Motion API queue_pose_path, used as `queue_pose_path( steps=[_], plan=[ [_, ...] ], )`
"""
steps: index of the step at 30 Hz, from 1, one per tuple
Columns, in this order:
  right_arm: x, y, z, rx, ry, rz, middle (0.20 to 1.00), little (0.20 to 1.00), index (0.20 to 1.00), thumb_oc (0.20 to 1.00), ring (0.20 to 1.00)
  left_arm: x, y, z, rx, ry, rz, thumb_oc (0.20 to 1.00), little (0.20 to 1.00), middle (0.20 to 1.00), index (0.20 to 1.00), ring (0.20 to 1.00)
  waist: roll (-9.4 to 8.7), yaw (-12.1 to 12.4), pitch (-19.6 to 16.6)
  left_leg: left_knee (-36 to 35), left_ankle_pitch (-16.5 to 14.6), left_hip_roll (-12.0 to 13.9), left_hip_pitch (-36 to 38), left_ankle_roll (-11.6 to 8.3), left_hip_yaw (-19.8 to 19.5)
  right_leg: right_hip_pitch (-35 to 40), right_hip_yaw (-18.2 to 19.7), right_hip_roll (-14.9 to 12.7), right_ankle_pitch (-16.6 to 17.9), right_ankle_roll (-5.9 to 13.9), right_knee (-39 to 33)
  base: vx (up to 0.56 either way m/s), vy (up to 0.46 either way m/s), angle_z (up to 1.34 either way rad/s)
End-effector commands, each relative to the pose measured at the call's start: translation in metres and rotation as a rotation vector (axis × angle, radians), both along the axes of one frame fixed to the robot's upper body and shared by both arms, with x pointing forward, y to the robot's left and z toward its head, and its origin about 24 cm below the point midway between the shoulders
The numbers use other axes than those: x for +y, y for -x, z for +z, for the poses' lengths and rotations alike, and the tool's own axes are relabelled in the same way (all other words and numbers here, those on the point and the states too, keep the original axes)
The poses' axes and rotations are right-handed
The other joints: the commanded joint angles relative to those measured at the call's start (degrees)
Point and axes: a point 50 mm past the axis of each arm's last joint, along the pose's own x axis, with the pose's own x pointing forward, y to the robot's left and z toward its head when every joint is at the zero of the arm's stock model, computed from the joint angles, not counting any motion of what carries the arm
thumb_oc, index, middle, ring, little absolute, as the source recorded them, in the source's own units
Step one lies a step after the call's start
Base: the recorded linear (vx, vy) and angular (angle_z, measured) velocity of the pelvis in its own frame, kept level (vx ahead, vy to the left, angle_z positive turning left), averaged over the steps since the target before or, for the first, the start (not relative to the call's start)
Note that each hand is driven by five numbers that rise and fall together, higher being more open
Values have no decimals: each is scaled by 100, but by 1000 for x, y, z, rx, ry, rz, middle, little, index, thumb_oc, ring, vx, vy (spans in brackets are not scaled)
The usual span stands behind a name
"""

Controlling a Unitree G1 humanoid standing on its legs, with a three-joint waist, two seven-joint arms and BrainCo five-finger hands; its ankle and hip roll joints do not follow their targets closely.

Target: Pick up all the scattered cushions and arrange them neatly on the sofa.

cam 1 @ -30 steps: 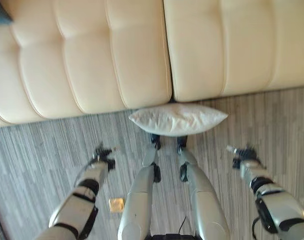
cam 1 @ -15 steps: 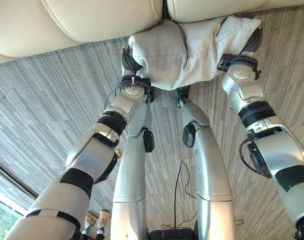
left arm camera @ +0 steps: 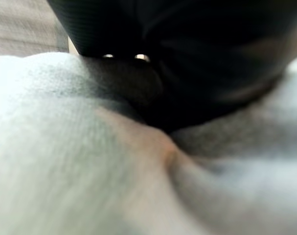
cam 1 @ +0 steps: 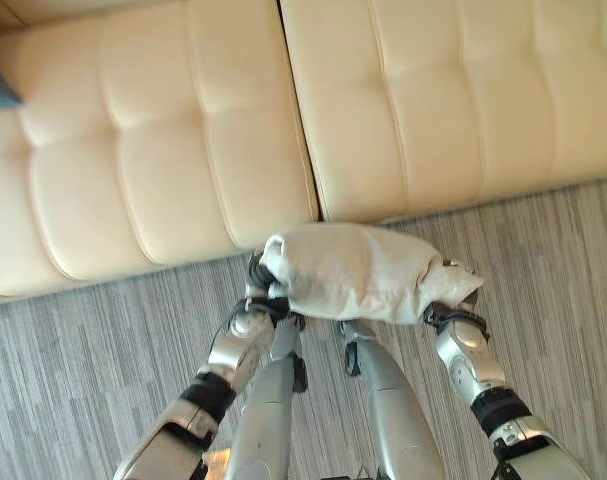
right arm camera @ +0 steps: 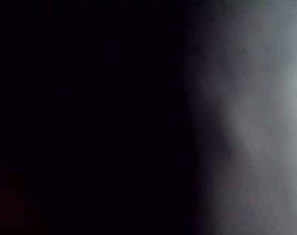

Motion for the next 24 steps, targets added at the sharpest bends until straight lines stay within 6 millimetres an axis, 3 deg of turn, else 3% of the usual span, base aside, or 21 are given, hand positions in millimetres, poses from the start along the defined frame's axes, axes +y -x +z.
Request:
queue_pose_path(
  steps=[1,2,5,13,16,19,21,22,24],
  plan=[
    [27,-28,35,-134,63,159,200,200,200,200,200,-38,-41,51,-239,64,-126,200,200,200,200,200,7,58,90,89,-912,45,645,-201,-128,925,-175,-52,50,430,-1423,166,-26,12],
    [23,-15,29,-114,89,192,200,200,200,200,200,-23,-25,39,-201,56,-102,200,200,200,200,200,35,92,-143,-119,-898,64,1030,-189,-130,1318,-174,-34,34,436,-1641,155,-15,12],
    [21,2,38,-163,157,248,200,200,200,200,200,0,2,32,-180,42,-53,200,200,200,200,200,74,137,-615,-202,-1001,117,1661,-254,-114,2079,-271,18,-39,489,-1954,117,-38,3],
    [24,17,83,-349,245,270,200,200,200,200,200,8,23,49,-231,79,-14,200,200,200,200,200,69,233,-1203,-202,-1249,169,2513,-199,-139,2987,-333,76,-368,458,-1954,76,-31,7],
    [34,25,92,-403,178,256,200,200,200,200,200,8,27,54,-250,118,30,200,200,200,200,200,58,238,-1273,-202,-1325,172,2753,-180,-164,3239,-344,106,-480,414,-1954,90,-82,0],
    [43,36,87,-393,151,278,200,200,200,200,200,3,35,53,-241,139,41,200,200,200,200,200,9,246,-1206,-202,-1336,236,2946,-157,-190,3416,-349,181,-602,332,-1953,61,-143,2],
    [19,45,85,-376,214,178,200,200,200,200,200,10,40,55,-248,110,59,200,200,200,200,200,-44,184,-1173,-202,-1280,295,2888,-227,-187,3380,-410,236,-640,308,-1954,32,-183,3],
    [-33,60,63,-233,390,-52,200,200,200,200,200,16,41,56,-258,91,86,200,200,200,200,200,-56,80,-1217,-202,-1274,347,2864,-265,-148,3364,-453,270,-672,323,-1954,47,-128,21],
    [-71,88,5,67,368,-245,200,200,200,200,200,19,41,60,-280,85,83,200,200,200,200,200,-51,-4,-1248,-202,-1318,355,2895,-259,-109,3385,-431,277,-680,337,-1954,28,-25,22]
  ],
)
